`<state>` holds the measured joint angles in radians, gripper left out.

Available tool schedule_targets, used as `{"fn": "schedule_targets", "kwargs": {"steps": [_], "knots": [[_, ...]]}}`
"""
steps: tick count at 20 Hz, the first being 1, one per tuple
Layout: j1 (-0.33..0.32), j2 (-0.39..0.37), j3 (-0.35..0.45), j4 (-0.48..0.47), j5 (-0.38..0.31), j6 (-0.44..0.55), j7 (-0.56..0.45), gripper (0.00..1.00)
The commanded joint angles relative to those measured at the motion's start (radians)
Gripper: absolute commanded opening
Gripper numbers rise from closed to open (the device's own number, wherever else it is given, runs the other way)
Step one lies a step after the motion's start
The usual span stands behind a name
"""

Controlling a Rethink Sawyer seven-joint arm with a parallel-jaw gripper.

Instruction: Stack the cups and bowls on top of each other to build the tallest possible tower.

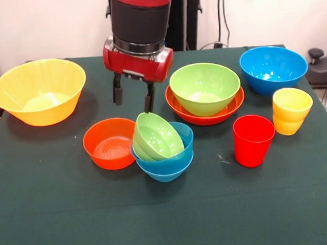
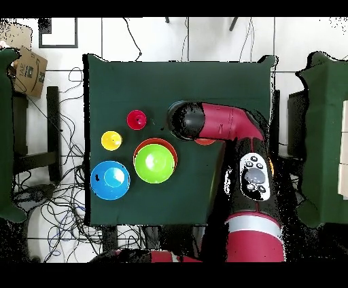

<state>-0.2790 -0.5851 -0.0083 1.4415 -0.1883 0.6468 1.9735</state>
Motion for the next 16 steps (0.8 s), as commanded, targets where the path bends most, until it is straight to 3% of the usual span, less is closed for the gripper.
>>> {"fn": "schedule_targets", "kwargs": {"steps": [1,16], "knots": [[-0.014,0.095,0.110,-0.040,-0.034,-0.047,-0.036,1.00],[-0.019,0.089,0.112,-0.031,-0.038,-0.053,-0.032,1.00]]}}
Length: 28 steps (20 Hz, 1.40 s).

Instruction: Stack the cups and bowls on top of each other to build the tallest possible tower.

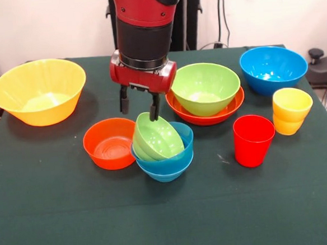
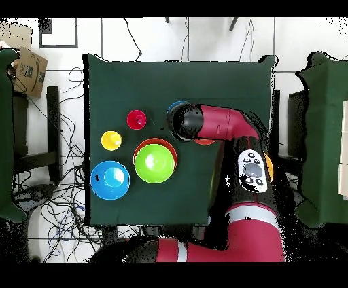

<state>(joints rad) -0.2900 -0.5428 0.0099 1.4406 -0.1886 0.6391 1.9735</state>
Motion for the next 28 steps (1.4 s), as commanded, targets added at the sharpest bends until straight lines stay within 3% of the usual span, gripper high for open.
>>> {"fn": "schedule_targets", "kwargs": {"steps": [1,28], "knots": [[-0.010,0.046,0.095,-0.030,-0.039,-0.046,-0.035,1.00],[0.008,0.098,0.071,-0.030,-0.042,-0.149,0.013,1.00]]}}
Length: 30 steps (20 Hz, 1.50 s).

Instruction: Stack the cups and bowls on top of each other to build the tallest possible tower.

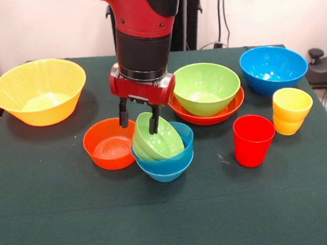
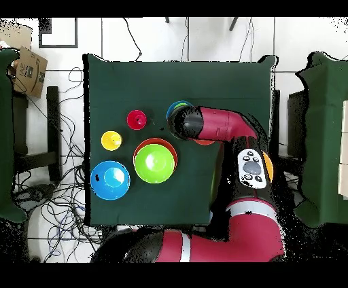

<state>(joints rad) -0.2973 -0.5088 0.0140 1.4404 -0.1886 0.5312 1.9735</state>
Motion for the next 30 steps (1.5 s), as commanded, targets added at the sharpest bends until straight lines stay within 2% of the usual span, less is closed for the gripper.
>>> {"fn": "schedule_targets", "kwargs": {"steps": [1,20,21,30], "knots": [[0.017,0.066,0.066,-0.033,-0.042,-0.040,0.013,1.00],[0.000,0.060,0.078,-0.017,-0.036,-0.032,-0.005,1.00],[0.000,0.059,0.077,-0.016,-0.035,-0.032,-0.005,0.00],[0.001,0.057,0.074,-0.012,-0.035,-0.018,-0.006,0.00]]}}
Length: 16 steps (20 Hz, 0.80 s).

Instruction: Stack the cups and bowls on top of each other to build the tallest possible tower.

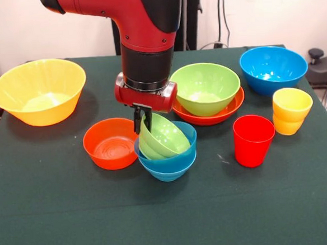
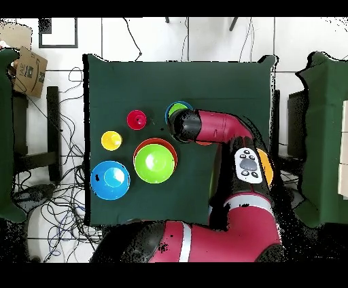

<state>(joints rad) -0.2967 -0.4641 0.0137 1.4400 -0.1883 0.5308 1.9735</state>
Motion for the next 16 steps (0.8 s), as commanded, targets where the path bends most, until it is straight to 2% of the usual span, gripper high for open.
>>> {"fn": "schedule_targets", "kwargs": {"steps": [1,6,11,16], "knots": [[0.002,0.013,0.074,-0.013,-0.035,-0.016,-0.006,0.00],[-0.001,0.015,0.079,-0.027,-0.036,-0.024,-0.011,0.00],[0.005,-0.056,0.087,0.022,-0.017,0.016,-0.011,0.00],[-0.002,-0.086,0.096,0.034,-0.003,0.057,-0.023,0.00]]}}
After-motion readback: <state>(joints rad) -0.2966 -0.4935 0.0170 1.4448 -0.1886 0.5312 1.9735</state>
